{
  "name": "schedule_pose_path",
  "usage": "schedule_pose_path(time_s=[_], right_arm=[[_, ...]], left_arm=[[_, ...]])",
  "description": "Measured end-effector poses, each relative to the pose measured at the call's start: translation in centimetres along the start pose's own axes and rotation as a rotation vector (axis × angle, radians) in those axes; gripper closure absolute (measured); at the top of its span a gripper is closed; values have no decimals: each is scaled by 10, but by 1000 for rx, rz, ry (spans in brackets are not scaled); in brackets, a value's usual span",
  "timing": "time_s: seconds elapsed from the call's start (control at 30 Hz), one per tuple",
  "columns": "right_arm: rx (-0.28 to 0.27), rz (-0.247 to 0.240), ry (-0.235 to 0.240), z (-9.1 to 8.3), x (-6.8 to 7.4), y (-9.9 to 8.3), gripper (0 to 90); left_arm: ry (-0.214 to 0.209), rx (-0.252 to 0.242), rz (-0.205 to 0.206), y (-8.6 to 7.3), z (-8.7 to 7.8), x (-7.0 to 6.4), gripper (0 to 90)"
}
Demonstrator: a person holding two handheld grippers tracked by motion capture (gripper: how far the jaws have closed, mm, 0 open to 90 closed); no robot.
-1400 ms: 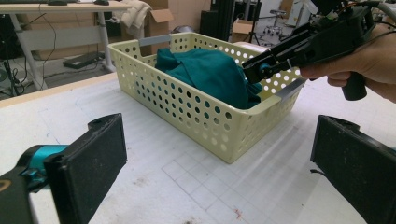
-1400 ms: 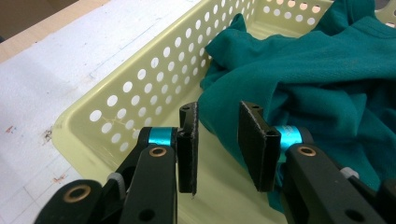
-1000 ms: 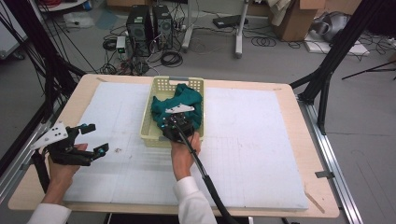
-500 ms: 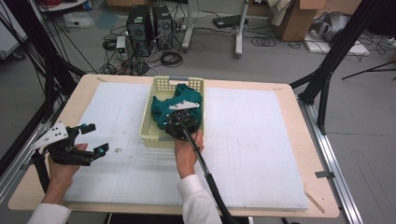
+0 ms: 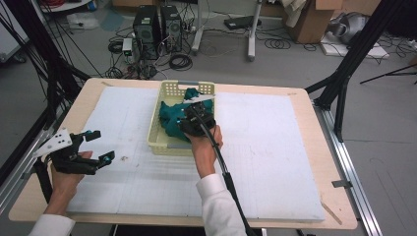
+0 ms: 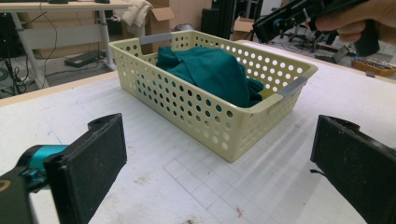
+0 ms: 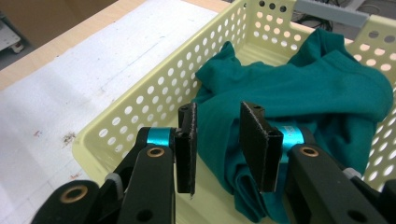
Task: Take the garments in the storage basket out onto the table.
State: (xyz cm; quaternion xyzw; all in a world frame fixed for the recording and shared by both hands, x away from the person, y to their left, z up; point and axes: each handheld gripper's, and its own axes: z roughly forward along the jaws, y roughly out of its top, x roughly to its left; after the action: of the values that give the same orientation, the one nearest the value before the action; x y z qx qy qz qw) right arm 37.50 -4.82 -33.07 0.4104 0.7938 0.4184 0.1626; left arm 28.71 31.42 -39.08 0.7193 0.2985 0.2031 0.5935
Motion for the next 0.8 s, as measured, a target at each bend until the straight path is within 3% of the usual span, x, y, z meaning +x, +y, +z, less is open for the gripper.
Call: schedule_pose_path(time_s=[0.17, 0.53, 0.7, 0.8], right_arm=[[14, -24, 21, -4, -9, 15, 657], [20, -27, 65, -8, -24, 35, 603], [45, -64, 70, -9, -31, 45, 572], [50, -70, 70, -8, -38, 50, 509]], left_arm=[[1, 1, -1, 0, 0, 0, 39], [1, 7, 4, 0, 0, 0, 39], [2, 6, 3, 0, 0, 0, 39], [3, 4, 1, 0, 0, 0, 39]])
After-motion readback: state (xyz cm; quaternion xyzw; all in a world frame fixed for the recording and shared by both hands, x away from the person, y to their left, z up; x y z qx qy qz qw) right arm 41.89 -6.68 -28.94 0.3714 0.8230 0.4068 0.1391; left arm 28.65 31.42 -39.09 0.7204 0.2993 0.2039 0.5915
